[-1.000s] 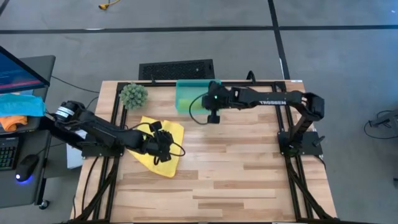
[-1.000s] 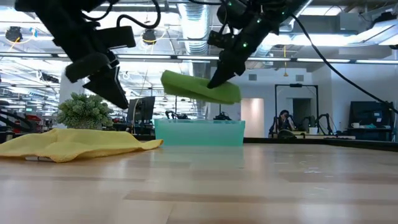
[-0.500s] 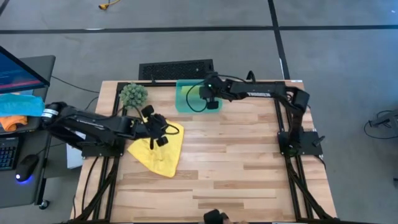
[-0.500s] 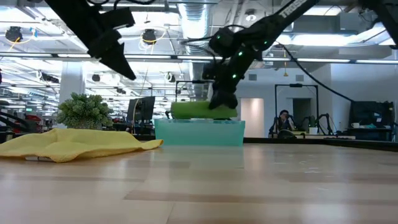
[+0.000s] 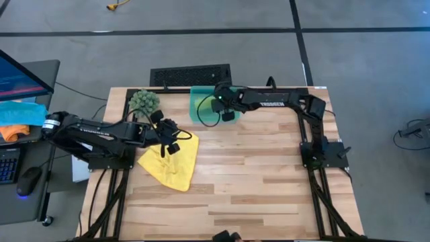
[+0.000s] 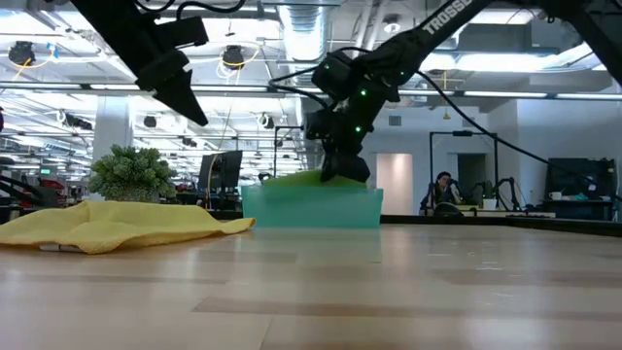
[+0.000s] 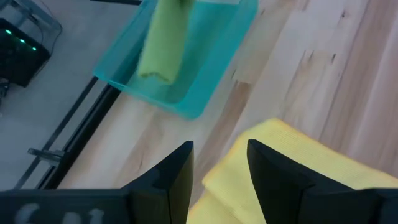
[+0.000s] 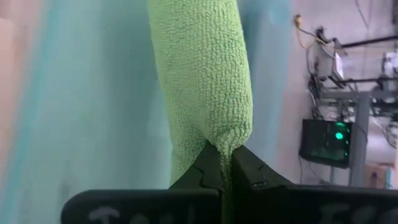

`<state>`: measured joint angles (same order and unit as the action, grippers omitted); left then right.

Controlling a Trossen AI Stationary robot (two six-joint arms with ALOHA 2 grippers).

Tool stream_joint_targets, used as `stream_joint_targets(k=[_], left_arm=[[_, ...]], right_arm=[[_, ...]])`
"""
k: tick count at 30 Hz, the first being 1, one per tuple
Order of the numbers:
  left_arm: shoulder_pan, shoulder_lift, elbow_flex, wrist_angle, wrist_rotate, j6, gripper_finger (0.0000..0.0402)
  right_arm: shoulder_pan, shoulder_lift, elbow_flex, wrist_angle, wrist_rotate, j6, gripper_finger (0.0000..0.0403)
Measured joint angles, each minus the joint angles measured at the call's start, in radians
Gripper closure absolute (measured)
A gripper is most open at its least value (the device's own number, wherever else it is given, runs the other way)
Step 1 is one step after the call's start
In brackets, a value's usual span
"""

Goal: Roll microfiber towels into tight, uniform cylinder then place into a basket
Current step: Put the green microfiber cloth into the blue bin

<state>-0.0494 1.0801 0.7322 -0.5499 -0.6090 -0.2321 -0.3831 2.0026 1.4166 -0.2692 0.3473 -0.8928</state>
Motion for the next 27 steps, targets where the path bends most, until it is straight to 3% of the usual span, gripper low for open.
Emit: stream_joint_targets(k=[6, 27], left_arm=[[0.0, 0.0, 0.0, -0.002, 0.001, 0.0, 0.0258], [0.0, 0.0, 0.0, -0.011, 0.01, 0.002, 0.0258]], right_arm=[[0.056, 0.017, -0.002, -0.039, -0.002, 0.016, 0.0383], [0.073, 0.016, 0.0, -0.182, -0.065, 0.229, 0.0382]])
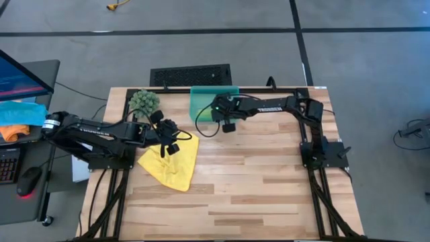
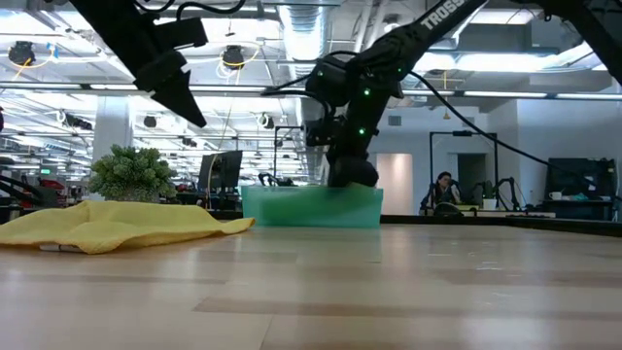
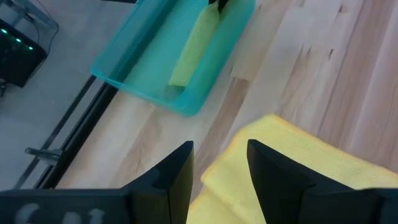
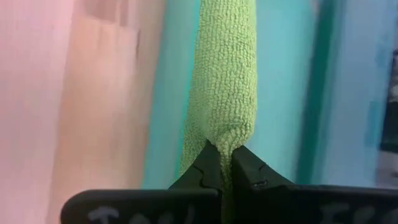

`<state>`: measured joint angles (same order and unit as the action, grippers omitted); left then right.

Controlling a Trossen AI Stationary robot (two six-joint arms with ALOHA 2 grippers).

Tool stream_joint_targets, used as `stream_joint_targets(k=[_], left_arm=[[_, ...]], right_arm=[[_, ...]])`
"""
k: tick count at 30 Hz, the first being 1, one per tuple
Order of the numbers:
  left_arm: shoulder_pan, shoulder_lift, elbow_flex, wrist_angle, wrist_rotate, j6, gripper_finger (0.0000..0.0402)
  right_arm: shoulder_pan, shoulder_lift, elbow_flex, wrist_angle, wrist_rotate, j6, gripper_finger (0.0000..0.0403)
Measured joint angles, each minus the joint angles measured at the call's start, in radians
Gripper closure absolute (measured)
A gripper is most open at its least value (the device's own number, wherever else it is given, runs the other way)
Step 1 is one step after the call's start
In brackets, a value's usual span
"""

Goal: Roll microfiber towels into tight, uniform cylinder then place into a basket
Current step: Put the green microfiber cloth into the blue bin

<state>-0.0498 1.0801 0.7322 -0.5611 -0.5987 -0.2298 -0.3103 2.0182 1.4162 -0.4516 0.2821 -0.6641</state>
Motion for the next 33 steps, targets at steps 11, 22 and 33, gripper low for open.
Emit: stream_joint_targets(k=[11, 22, 33], left_arm=[[0.0, 0.0, 0.0, -0.005, 0.0, 0.001, 0.0258], [0.0, 0.0, 0.0, -0.009, 0.0, 0.001, 0.0258], [0.0, 0.0, 0.0, -0.009, 0.0, 0.001, 0.0258]], right_arm=[[0.0, 0.0, 0.0, -0.02, -0.023, -0.001, 0.0369], [0.016, 0.0, 0.0, -0.02, -0.023, -0.076, 0.0311], [0.016, 0.0, 0.0, -0.02, -0.02, -0.071, 0.0221]])
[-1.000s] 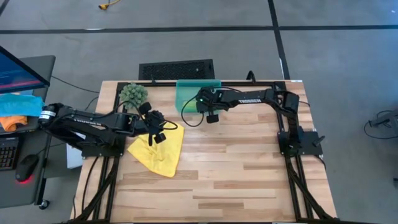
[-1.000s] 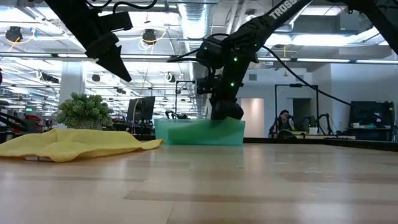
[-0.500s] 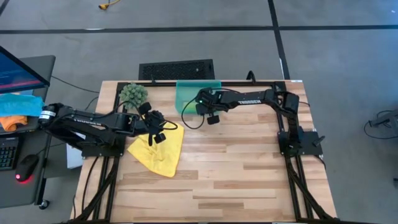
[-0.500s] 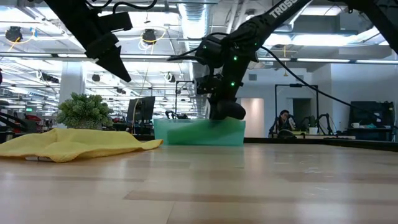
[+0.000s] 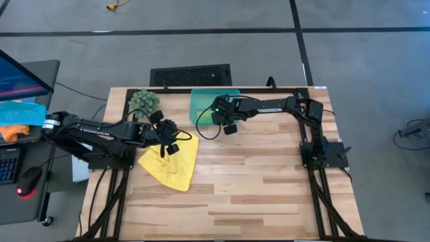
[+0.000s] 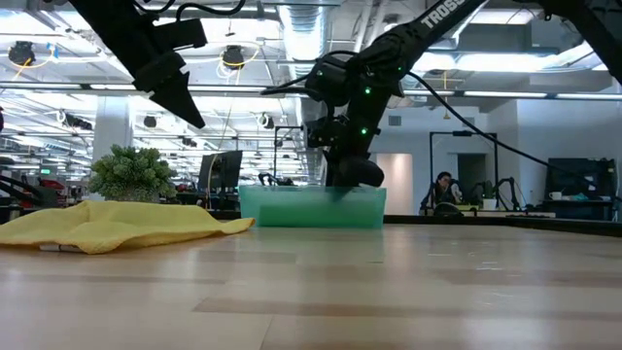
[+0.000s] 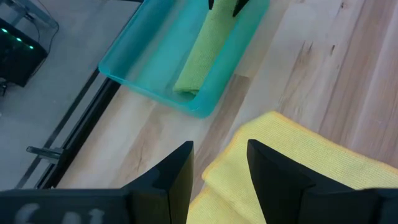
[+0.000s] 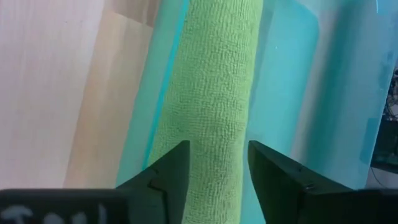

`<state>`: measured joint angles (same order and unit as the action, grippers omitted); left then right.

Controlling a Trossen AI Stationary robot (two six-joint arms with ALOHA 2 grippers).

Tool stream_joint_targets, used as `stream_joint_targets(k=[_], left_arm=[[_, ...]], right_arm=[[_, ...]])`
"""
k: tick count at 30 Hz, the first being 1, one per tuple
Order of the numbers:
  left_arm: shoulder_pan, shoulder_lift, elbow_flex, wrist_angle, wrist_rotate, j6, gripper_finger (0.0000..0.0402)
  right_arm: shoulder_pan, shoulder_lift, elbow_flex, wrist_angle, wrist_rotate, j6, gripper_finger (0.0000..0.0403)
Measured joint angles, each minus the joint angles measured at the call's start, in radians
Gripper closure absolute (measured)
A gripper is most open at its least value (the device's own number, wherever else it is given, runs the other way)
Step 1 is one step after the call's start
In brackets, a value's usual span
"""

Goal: Roll microfiber towels into tight, uniform cylinder then place into a basket
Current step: Put the green microfiber cloth into the blue bin, then fold the yellow microfiber cloth

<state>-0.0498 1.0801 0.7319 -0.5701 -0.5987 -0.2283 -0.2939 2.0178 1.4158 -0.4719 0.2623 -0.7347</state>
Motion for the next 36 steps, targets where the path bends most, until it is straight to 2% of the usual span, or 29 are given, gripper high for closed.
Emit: stream_joint_targets(k=[6, 14, 18, 23, 27, 29, 36], left_arm=[[0.0, 0.0, 0.0, 0.0, 0.0, 0.0, 0.0258], [0.0, 0.0, 0.0, -0.019, 0.002, -0.002, 0.0258], [0.0, 0.0, 0.0, -0.056, 0.019, -0.042, 0.0258], [-0.014, 0.0, -0.001, -0.087, 0.061, -0.097, 0.0258], [-0.049, 0.0, -0.001, -0.098, 0.08, -0.146, 0.0258], [-0.077, 0.0, -0.001, -0.103, 0.08, -0.172, 0.0258], [-0.216, 0.0, -0.081, -0.014, 0.069, -0.281, 0.0258]], right_arm=[[0.0, -0.011, 0.015, -0.039, 0.001, 0.01, 0.0207], [-0.002, -0.012, 0.167, -0.249, 0.001, 0.133, 0.0221], [-0.003, -0.055, 0.201, -0.385, -0.002, 0.219, 0.0236], [0.013, -0.177, 0.157, -0.467, -0.031, 0.312, 0.0262], [0.049, -0.279, 0.072, -0.427, -0.124, 0.417, 0.0282], [0.079, -0.325, 0.001, -0.348, -0.164, 0.463, 0.0288], [0.233, -0.374, -0.246, -0.001, -0.174, 0.591, 0.0295]])
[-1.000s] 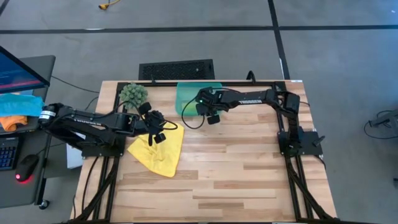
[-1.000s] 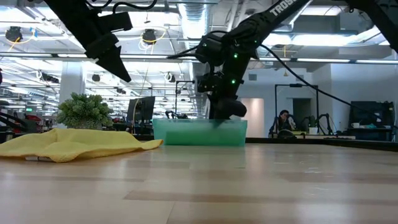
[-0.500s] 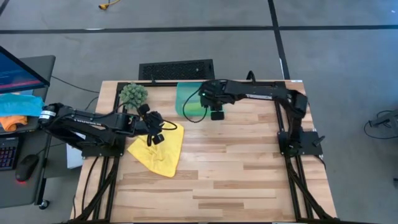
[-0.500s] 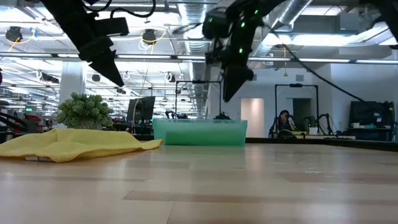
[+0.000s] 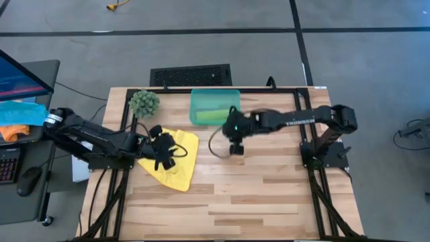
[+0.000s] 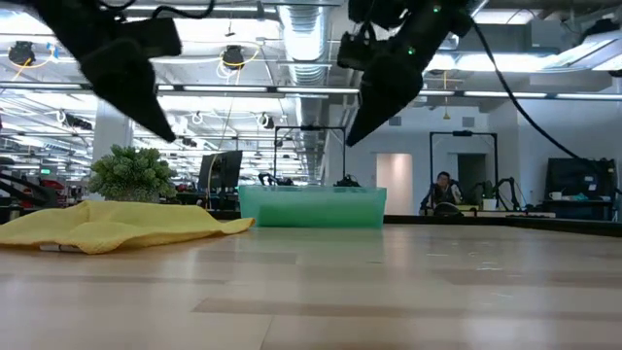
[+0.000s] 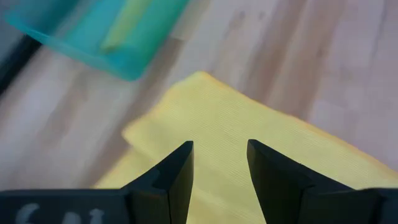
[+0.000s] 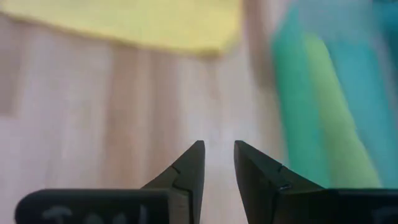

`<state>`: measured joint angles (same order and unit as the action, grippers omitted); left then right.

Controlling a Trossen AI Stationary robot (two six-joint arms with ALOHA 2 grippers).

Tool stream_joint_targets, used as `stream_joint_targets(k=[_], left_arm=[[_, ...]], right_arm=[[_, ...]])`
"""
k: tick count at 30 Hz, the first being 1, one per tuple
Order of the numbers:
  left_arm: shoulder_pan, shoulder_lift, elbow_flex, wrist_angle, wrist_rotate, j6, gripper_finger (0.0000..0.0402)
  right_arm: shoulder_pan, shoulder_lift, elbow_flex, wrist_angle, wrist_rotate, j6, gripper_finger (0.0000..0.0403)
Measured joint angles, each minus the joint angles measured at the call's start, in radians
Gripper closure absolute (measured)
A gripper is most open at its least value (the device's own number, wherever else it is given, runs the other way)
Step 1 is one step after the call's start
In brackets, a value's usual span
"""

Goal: Roll microfiber towels into tight, uniform cylinder then place into a basket
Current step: Fold the yellow microfiber cloth

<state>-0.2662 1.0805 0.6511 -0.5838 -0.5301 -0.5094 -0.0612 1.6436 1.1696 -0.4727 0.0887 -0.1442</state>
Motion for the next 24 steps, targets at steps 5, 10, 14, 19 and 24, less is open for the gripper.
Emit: stream_joint_targets(k=[5, 10, 14, 19, 24], left_arm=[[-0.086, 0.0, -0.07, 0.052, -0.011, -0.108, 0.0258], [-0.13, 0.0, -0.085, 0.06, -0.053, -0.174, 0.0258], [-0.133, 0.0, -0.085, 0.06, -0.055, -0.171, 0.0258], [-0.113, 0.0, -0.085, 0.059, -0.052, -0.199, 0.0258], [-0.095, -0.001, -0.085, 0.053, -0.036, -0.265, 0.0258]], right_arm=[[0.122, 0.026, -0.048, 0.247, 0.0, 0.022, 0.0295], [0.212, 0.105, -0.047, 0.556, 0.001, 0.022, 0.0295], [0.257, 0.222, -0.011, 0.689, 0.009, -0.01, 0.0295], [0.264, 0.355, 0.074, 0.74, 0.091, -0.012, 0.0295], [0.223, 0.454, 0.179, 0.745, 0.103, -0.009, 0.0294]])
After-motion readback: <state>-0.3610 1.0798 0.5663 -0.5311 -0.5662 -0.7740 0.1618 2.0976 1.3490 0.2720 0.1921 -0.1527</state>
